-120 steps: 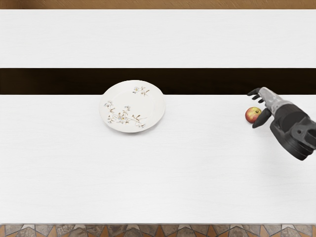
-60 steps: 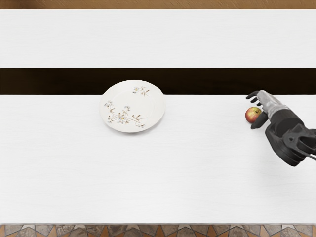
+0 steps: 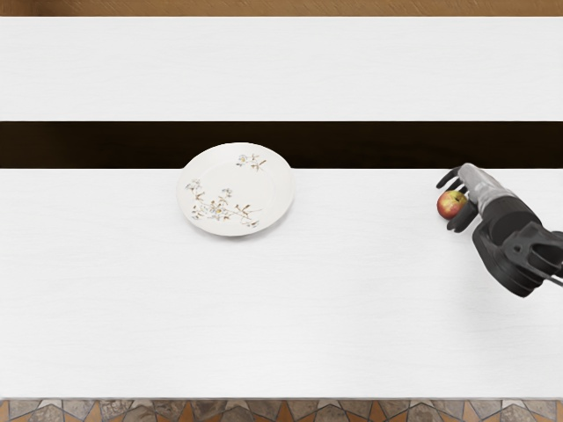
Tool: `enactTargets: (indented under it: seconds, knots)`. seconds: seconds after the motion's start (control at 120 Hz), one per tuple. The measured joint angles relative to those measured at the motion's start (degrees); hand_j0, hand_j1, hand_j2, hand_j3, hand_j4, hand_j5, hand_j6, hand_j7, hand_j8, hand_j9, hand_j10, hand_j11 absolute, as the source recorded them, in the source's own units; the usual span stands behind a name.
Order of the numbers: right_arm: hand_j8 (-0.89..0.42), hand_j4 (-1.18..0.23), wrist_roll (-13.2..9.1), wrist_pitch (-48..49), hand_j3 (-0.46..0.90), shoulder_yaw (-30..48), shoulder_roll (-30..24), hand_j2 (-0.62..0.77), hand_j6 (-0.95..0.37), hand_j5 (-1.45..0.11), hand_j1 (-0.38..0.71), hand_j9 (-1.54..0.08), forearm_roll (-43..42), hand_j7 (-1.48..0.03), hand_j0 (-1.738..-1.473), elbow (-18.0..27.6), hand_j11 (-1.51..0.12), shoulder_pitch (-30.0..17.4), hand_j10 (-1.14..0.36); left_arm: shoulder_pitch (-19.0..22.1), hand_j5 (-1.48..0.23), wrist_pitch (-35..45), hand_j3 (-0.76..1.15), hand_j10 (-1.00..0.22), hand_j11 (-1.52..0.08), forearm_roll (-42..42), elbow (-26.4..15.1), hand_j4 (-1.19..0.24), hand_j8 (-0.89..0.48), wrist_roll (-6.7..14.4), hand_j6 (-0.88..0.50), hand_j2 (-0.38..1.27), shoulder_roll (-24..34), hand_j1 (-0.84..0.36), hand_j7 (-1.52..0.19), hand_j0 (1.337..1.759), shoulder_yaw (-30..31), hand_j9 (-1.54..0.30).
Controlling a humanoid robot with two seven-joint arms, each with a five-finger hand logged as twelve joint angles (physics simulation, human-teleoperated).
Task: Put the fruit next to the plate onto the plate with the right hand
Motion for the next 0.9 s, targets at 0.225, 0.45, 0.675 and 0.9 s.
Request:
enactTargets:
  seconds: [0.225,0.45,0.675,0.9]
  knots:
    - [-0.52,-0.59,0.0,1.1,0.34,0.2,-0.4,-0.36,-0.57,-0.76,-0.02,-0.35,1.9,-0.76,-1.614,0.0,-0.73,0.7,-0.56,0.0,-0.3,0.0,0.0,-0.23,-0.3,0.0,0.0,-0.23,-0.23,0.0,-0.23,0.05,0.0,0.07,-0.3,1.658,0.0,-0.3]
    - [-0.57,-0.68,-0.1,2.8,0.14,0.6,-1.2,-0.03,-0.52,-0.88,0.1,-0.6,4.5,-0.88,-1.616,0.1,-0.88,1.6,-0.67,0.0,-0.3,0.0,0.0,-0.23,-0.3,0.0,0.0,-0.23,-0.23,0.0,-0.23,0.05,0.0,0.07,-0.3,1.658,0.0,-0.3]
    - [-0.49,-0.79,-0.2,5.4,0.0,0.8,-2.3,0.31,-0.43,-1.04,0.24,-0.94,7.8,-1.03,-1.634,0.1,-1.04,3.6,-0.79,0.0,-0.3,0.0,0.0,-0.23,-0.3,0.0,0.0,-0.23,-0.23,0.0,-0.23,0.05,0.0,0.07,-0.3,1.658,0.0,-0.3]
    - [-0.39,-0.83,-0.2,13.8,0.0,6.8,-3.0,0.33,-0.38,-1.13,0.26,-1.09,16.6,-1.1,-1.644,0.3,-1.12,5.7,-0.76,0.0,-0.3,0.0,0.0,-0.23,-0.3,0.0,0.0,-0.23,-0.23,0.0,-0.23,0.05,0.0,0.07,-0.3,1.658,0.0,-0.3]
